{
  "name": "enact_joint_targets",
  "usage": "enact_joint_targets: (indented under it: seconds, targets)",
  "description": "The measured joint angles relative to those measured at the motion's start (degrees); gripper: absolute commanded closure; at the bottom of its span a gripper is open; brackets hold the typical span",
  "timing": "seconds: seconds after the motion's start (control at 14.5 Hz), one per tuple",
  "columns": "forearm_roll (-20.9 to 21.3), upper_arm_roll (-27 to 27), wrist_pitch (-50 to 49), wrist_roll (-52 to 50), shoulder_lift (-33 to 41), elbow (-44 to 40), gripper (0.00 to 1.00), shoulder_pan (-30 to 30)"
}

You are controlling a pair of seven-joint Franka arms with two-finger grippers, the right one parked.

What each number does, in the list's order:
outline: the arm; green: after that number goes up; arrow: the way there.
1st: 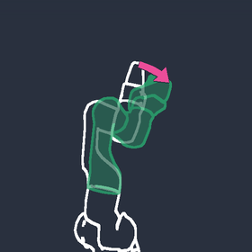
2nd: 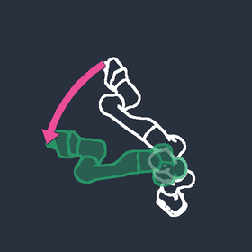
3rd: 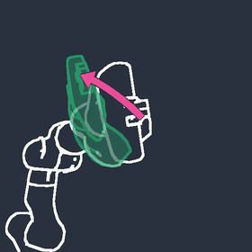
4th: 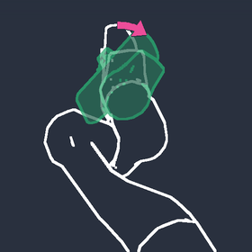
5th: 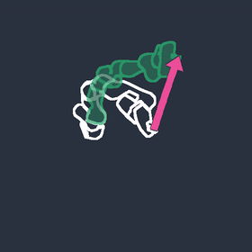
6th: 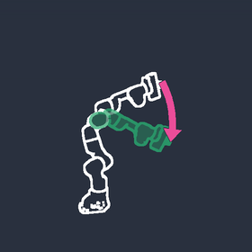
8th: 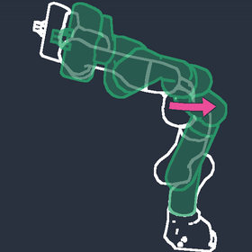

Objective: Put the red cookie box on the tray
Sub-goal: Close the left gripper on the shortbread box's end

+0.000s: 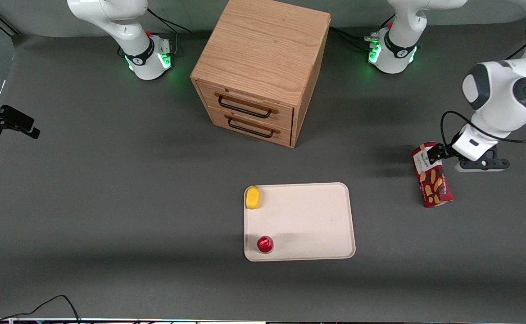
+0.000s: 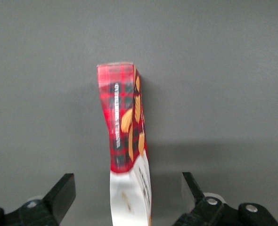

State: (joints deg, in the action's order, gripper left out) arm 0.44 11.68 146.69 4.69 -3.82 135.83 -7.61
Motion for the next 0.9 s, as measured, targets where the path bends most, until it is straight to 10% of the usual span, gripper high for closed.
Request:
enact_joint_targets:
  seconds: [0.28,0.55,0.9]
  targets:
    - [0.00,0.02,10.50,0.70,-6.97,0.44,0.07,0.06]
    - [-0.18,0.02,16.08,0.75,-11.28,0.40,0.93,0.09]
    - [-2.66,-0.06,16.16,0.82,-11.61,0.40,1.00,0.08]
